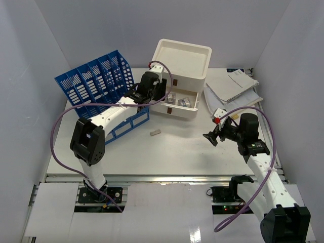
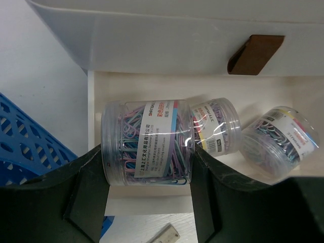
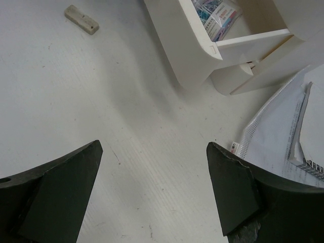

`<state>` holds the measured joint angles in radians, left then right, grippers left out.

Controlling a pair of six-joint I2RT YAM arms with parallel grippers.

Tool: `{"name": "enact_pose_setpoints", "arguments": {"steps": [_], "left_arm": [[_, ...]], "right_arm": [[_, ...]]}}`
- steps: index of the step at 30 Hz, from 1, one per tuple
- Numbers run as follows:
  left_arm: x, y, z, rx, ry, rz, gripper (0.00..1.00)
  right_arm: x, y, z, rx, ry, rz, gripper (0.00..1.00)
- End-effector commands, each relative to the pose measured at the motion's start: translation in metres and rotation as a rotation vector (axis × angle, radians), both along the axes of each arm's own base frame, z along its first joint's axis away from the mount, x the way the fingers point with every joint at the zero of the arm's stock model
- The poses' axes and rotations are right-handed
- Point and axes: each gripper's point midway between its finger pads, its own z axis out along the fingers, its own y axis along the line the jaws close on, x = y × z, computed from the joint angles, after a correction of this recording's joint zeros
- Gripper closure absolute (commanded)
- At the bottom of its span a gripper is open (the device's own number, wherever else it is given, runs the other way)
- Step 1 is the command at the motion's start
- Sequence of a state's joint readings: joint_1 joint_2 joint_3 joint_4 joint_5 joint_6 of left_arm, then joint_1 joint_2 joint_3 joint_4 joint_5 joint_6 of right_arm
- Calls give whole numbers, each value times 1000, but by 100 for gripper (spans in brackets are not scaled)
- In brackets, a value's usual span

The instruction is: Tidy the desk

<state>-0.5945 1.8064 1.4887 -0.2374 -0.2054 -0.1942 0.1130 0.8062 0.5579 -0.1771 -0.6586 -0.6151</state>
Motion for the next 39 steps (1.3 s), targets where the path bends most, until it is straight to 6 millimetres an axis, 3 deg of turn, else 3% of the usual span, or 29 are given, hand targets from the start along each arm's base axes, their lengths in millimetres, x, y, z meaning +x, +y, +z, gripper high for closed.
{"name": "enact_pose_setpoints", "arguments": {"steps": [1, 3, 5, 10, 18, 24, 27, 28, 30, 32, 36, 39], "left_arm": [[13, 3, 37, 3, -89, 22, 76], [13, 2, 34, 7, -86, 11, 68], [13, 1, 34, 10, -85, 4, 52], [13, -3, 38, 11, -92, -21, 35], [8, -6, 54, -14, -109, -54, 20], [-9, -11, 83, -95, -130, -103, 21], [-40, -22, 96, -219, -90, -191, 28], [-63, -27, 97, -300, -44, -243, 35], [-84, -28, 102, -396, -38, -271, 49], [-116, -23, 97, -512, -9, -296, 55], [-158, -5, 78, -626, 4, -297, 58], [-172, 4, 55, -662, 38, -270, 62]], "right_arm": [[2, 1, 5, 19, -32, 7, 10], [2, 1, 4, 20, -29, 7, 10], [2, 0, 3, 21, -24, 7, 10], [2, -1, 1, 25, -15, 8, 10], [2, -4, -3, 36, 3, 9, 10], [1, -5, -2, 48, 2, 18, 10], [-2, -3, -2, 46, -8, 47, 10], [-6, 1, 0, 47, -19, 84, 10], [-10, 7, 2, 56, -17, 138, 10], [-13, 11, 8, 50, -24, 195, 10], [-14, 22, 23, 54, 9, 295, 9], [-3, 31, 32, 31, 14, 302, 6]]}}
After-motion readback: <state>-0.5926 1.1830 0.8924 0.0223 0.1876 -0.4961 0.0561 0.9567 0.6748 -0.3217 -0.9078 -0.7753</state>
